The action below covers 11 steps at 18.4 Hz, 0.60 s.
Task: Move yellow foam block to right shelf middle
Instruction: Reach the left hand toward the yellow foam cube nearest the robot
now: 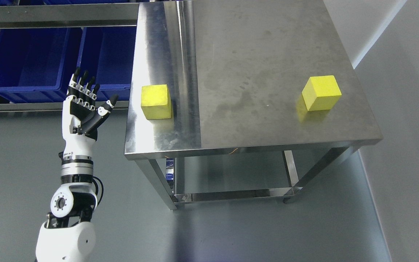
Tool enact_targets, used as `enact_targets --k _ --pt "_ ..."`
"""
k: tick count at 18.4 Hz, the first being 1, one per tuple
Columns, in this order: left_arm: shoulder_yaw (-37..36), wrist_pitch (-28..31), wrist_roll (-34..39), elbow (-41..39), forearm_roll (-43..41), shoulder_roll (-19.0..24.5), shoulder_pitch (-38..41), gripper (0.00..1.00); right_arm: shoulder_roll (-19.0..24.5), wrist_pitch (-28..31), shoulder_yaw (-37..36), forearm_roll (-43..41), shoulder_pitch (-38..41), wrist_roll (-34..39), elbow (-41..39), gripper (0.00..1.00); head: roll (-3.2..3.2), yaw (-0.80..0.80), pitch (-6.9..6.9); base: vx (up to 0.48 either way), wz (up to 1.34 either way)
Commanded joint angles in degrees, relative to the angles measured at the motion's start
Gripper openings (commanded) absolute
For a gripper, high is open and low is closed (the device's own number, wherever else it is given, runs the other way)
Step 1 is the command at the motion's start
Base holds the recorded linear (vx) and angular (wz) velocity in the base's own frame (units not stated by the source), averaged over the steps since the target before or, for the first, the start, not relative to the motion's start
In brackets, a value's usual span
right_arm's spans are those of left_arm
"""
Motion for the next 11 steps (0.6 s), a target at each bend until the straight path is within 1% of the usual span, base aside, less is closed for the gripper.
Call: enact_targets --k 1,6,7,9,11 --pt "-2.0 5.5 -0.1 -0.8 0.0 -0.4 -7.3 0.97 -1.0 0.1 0.0 0.2 0.1 0.0 -1.0 1.0 0.0 0.0 0.0 0.0 0.0" --pt "-7.7 9.9 -2.1 -1.0 -0.4 1.9 -9.3 0.96 -1.0 0.1 0.0 0.2 0.1 0.0 -1.0 1.0 0.0 0.0 0.0 0.0 0.0" --pt "-8.9 10.3 -2.1 -1.2 -0.4 3.0 -9.3 0.96 -1.0 0.1 0.0 0.2 0.1 0.0 -1.0 1.0 0.0 0.0 0.0 0.0 0.0" --pt "-12.2 10.9 -3.0 -2.1 -0.4 6.8 -9.2 0.96 -1.0 0.1 0.0 0.2 0.1 0.0 -1.0 1.0 0.0 0.0 0.0 0.0 0.0" --pt "-12.9 10.9 -5.2 -3.0 -0.4 9.6 -8.7 0.96 -1.0 0.0 0.0 0.2 0.1 0.0 -1.0 1.0 0.0 0.0 0.0 0.0 0.0"
